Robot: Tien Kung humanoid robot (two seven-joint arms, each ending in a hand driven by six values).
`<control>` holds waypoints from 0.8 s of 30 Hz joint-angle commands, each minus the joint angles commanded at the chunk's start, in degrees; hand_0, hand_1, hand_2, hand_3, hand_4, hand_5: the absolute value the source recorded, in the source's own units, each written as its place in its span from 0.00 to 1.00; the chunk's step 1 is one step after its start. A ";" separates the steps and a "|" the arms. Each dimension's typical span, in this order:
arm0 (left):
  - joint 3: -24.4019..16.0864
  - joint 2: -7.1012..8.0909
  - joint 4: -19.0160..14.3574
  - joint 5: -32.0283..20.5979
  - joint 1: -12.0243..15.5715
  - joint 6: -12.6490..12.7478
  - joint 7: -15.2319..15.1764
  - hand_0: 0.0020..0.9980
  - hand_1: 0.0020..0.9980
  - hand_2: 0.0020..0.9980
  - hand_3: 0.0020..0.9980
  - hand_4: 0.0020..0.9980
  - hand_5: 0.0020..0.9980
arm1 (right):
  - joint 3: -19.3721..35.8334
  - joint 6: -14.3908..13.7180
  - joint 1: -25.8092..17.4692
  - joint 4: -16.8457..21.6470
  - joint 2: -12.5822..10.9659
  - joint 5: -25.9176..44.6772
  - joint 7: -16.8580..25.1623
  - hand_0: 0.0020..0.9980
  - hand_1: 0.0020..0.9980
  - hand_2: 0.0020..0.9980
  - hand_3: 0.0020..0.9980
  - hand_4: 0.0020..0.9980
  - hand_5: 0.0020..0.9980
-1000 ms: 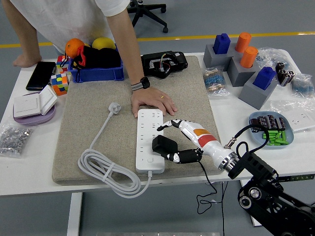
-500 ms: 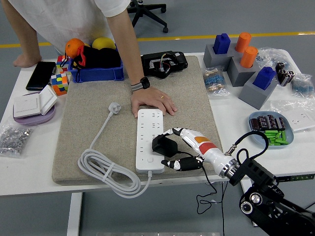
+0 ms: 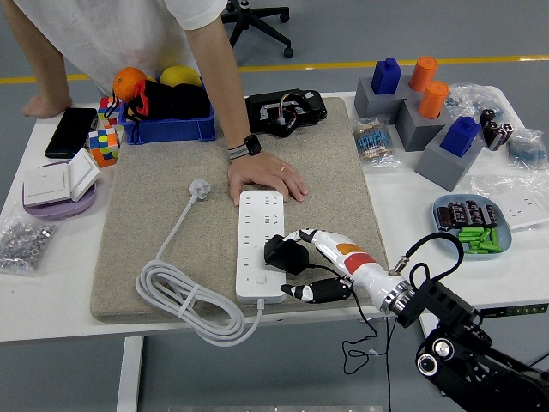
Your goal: Press the white button,pick up the black plug,place it near the board,insert it into the board
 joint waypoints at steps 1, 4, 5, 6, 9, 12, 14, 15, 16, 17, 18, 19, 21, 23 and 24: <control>0.00 0.00 0.00 -0.01 0.00 0.01 0.01 0.47 0.50 0.51 0.58 0.59 0.27 | -0.05 0.01 0.04 0.03 0.02 0.01 0.01 0.82 0.76 0.73 0.65 0.87 0.18; -0.01 0.00 0.00 0.04 -0.01 0.02 0.03 0.47 0.49 0.51 0.58 0.58 0.27 | -0.37 0.05 0.31 0.20 0.15 0.11 0.10 0.82 0.76 0.72 0.65 0.86 0.19; -0.01 0.00 0.00 0.05 -0.02 0.02 0.05 0.47 0.49 0.51 0.58 0.58 0.27 | -0.46 0.06 0.41 0.22 0.21 0.13 0.12 0.82 0.76 0.72 0.65 0.86 0.19; 0.03 0.00 0.00 0.02 -0.02 0.03 0.05 0.47 0.49 0.51 0.58 0.58 0.27 | -0.57 0.08 0.52 0.21 0.26 0.12 0.09 0.82 0.76 0.72 0.65 0.86 0.19; 0.04 0.03 0.00 -0.03 -0.06 0.02 0.07 0.47 0.49 0.51 0.58 0.58 0.27 | -0.86 0.12 0.82 0.11 0.39 0.20 0.10 0.82 0.76 0.72 0.65 0.86 0.19; 0.12 0.09 0.00 -0.05 -0.15 0.01 0.07 0.47 0.50 0.51 0.58 0.58 0.27 | -1.25 0.18 1.31 -0.31 0.60 0.22 0.02 0.82 0.76 0.72 0.65 0.85 0.19; 0.05 0.12 0.00 0.07 -0.20 0.00 0.11 0.47 0.50 0.51 0.58 0.58 0.27 | -1.48 0.20 1.63 -0.50 0.73 0.25 0.03 0.82 0.76 0.72 0.65 0.85 0.19; 0.07 0.13 0.00 0.11 -0.21 -0.01 0.10 0.47 0.50 0.51 0.58 0.58 0.27 | -1.61 0.22 1.80 -0.56 0.81 0.23 0.00 0.82 0.76 0.72 0.65 0.85 0.19; 0.07 0.14 0.00 0.18 -0.22 -0.01 0.10 0.47 0.49 0.51 0.58 0.58 0.27 | -1.71 0.22 1.95 -0.62 0.87 0.23 -0.01 0.82 0.76 0.71 0.65 0.85 0.19; 0.00 0.14 0.00 0.25 -0.24 -0.02 0.13 0.47 0.49 0.51 0.58 0.58 0.27 | -1.86 0.24 2.16 -0.67 0.97 0.23 -0.03 0.82 0.76 0.71 0.65 0.85 0.19; -0.03 0.14 0.00 0.28 -0.25 -0.02 0.14 0.47 0.49 0.51 0.58 0.58 0.27 | -1.99 0.26 2.32 -0.67 1.04 0.21 -0.05 0.82 0.76 0.71 0.65 0.85 0.19; 0.00 0.15 0.00 0.25 -0.24 -0.01 0.13 0.47 0.49 0.51 0.58 0.58 0.27 | -2.09 0.28 2.42 -0.66 1.10 0.20 -0.08 0.82 0.76 0.71 0.65 0.85 0.19; -0.02 0.13 0.00 0.19 -0.17 0.01 0.15 0.47 0.49 0.51 0.58 0.58 0.27 | -2.29 0.34 2.53 -0.47 1.16 0.14 -0.14 0.82 0.76 0.71 0.65 0.85 0.19; 0.01 0.11 0.00 0.14 -0.11 0.03 0.13 0.46 0.50 0.51 0.58 0.58 0.27 | -2.43 0.38 2.50 -0.19 1.13 0.11 -0.20 0.81 0.75 0.71 0.64 0.85 0.19; 0.00 0.12 0.00 0.14 -0.09 0.04 0.12 0.46 0.50 0.51 0.58 0.58 0.27 | -2.47 0.41 2.49 -0.09 1.11 0.10 -0.24 0.81 0.75 0.71 0.64 0.85 0.19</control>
